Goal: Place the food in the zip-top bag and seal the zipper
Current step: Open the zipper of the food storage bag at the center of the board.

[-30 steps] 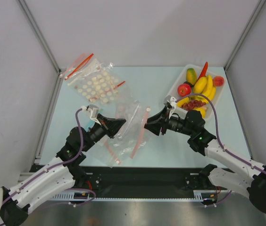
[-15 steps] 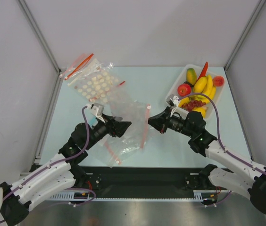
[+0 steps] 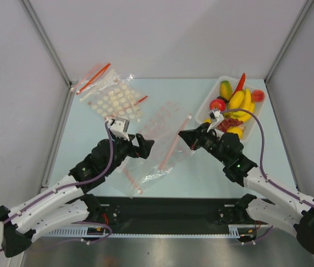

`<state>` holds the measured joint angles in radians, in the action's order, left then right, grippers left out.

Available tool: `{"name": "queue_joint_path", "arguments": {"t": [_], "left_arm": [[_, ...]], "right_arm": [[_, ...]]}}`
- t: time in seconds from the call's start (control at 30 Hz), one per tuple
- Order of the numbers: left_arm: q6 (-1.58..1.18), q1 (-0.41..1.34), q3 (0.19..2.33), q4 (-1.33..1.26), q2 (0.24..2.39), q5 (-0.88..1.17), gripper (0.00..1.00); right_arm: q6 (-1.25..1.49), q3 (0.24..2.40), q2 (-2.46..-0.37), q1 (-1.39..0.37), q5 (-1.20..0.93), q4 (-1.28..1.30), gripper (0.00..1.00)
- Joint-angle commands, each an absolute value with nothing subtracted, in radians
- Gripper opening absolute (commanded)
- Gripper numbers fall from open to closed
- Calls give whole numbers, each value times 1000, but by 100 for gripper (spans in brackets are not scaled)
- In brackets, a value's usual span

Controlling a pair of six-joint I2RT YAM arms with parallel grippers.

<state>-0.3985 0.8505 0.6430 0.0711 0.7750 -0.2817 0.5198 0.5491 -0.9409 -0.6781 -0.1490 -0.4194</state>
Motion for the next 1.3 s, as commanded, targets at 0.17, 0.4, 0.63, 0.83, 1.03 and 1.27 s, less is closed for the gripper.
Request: {"name": "queue_joint_path", "arguments": {"t": [0.17, 0.4, 0.63, 0.83, 1.03, 1.27], "left_arm": [[-324, 854, 516, -209, 703, -135, 100], [-269, 896, 584, -189, 857, -117, 93], [-192, 994, 604, -236, 940, -158, 89], [-150, 1011, 632, -216, 1000, -170, 74], [-123, 1032, 660, -187, 1038, -222, 65], [-127, 1034, 676, -149, 1069, -308, 47]], "right_arm": [[649, 580, -957, -692, 98, -367, 0], [686, 612, -1012, -703, 83, -341, 0], [670, 641, -1072, -733, 66, -330, 0], [667, 653, -1097, -765, 40, -333, 0], [661, 676, -1124, -798, 35, -318, 0], [646, 686, -1131, -815, 32, -316, 0]]}}
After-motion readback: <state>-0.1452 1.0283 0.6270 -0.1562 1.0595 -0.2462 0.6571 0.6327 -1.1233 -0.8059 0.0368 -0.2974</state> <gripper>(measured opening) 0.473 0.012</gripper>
